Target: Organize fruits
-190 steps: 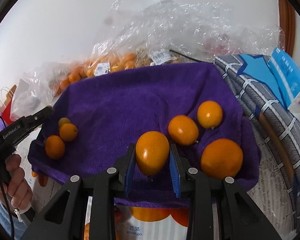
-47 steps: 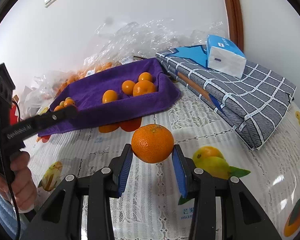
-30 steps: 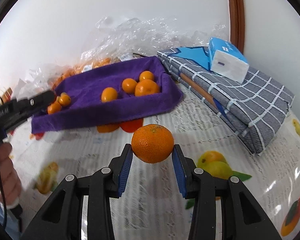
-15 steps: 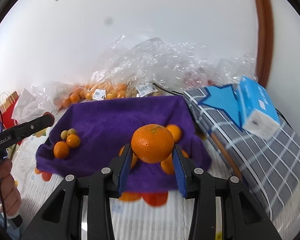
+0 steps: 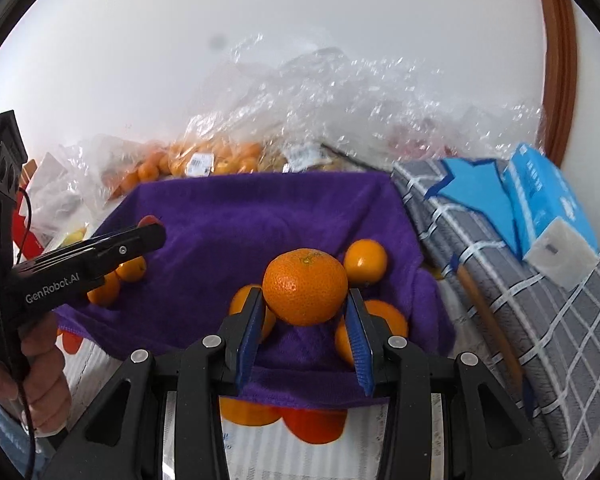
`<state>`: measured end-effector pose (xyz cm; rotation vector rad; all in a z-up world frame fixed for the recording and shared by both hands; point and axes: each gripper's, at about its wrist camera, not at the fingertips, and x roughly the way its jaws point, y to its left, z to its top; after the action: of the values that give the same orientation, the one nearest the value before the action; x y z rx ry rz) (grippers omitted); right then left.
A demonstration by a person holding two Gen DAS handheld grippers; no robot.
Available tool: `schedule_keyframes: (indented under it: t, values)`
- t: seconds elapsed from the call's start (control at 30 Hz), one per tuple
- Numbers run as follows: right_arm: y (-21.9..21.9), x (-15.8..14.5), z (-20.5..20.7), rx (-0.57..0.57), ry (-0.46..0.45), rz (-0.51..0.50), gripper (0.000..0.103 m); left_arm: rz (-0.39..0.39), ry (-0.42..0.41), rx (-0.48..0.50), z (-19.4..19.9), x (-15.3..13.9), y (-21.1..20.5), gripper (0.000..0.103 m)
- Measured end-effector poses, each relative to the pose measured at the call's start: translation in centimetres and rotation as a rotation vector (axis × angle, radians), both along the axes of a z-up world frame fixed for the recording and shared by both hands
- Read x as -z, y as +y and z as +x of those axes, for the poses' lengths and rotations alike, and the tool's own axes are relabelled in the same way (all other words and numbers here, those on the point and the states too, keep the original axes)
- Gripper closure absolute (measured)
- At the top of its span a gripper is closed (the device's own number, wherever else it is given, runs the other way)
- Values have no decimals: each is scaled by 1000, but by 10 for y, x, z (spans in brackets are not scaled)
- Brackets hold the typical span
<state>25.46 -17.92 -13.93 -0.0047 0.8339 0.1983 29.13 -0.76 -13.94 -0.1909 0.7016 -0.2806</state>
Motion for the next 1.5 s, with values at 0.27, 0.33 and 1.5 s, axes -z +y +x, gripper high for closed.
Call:
schedule_keyframes:
  t: [0.27, 0.33, 1.5]
  values:
    - [8, 2, -4, -9, -27, -54, 62, 41, -9, 8, -5, 4, -6, 80]
    - [7, 2, -5, -5, -30, -57, 63, 42, -8, 9, -5, 5, -6, 80]
    - [1, -126, -187, 171, -130, -20, 7, 61, -102, -146, -208, -111, 17, 18]
